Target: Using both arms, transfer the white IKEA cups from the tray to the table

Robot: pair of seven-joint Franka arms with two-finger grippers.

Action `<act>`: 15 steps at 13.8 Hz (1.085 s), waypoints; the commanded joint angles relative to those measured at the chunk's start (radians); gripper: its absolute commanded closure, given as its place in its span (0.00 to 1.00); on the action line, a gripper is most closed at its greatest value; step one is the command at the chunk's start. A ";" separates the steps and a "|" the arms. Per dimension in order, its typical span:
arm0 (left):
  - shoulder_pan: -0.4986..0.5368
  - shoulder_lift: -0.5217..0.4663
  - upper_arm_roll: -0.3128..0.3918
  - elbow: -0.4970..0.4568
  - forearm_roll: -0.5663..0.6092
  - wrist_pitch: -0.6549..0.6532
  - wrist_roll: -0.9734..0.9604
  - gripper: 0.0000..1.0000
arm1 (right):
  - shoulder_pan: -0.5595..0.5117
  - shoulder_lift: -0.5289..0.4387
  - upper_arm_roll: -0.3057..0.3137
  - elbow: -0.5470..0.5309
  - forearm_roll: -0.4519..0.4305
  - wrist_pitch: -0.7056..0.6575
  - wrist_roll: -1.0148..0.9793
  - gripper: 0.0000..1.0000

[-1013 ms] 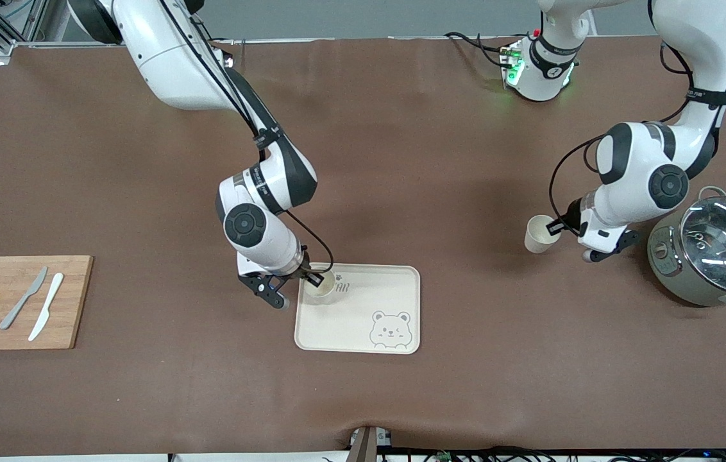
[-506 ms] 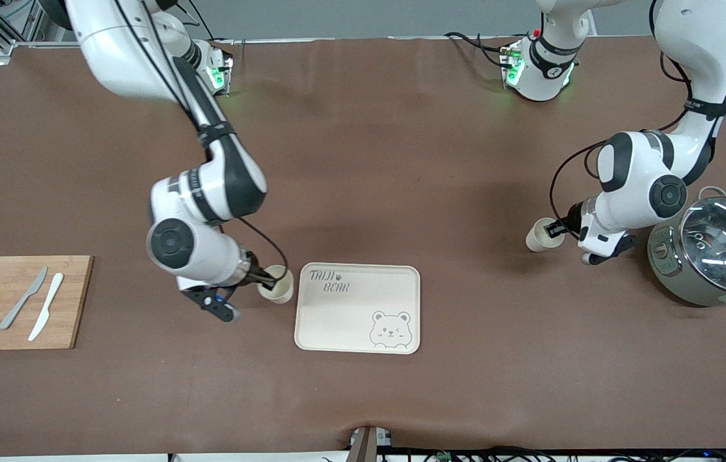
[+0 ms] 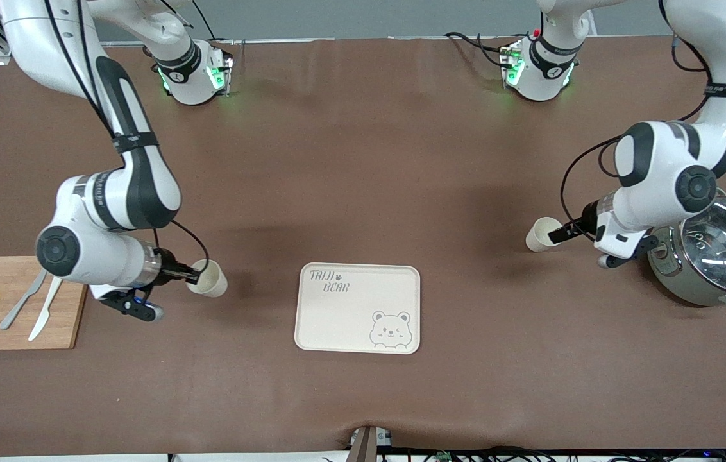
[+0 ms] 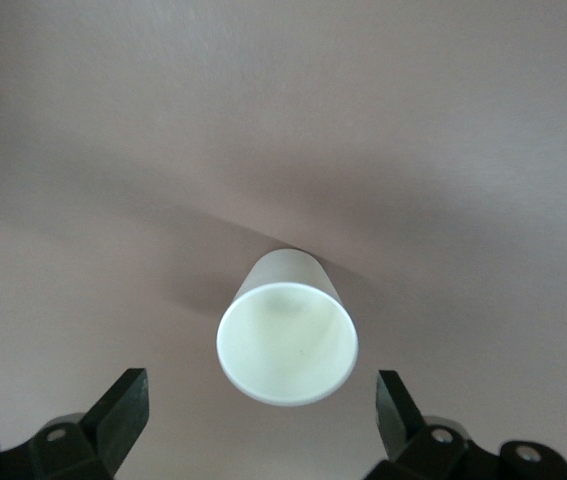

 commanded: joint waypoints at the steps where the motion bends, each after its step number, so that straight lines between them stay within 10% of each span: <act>1: 0.003 -0.025 -0.003 0.139 -0.002 -0.162 0.009 0.00 | -0.088 -0.053 0.016 -0.105 -0.028 0.050 -0.138 1.00; 15: 0.008 -0.031 0.009 0.560 0.240 -0.465 0.037 0.00 | -0.305 -0.009 0.016 -0.174 -0.051 0.070 -0.418 1.00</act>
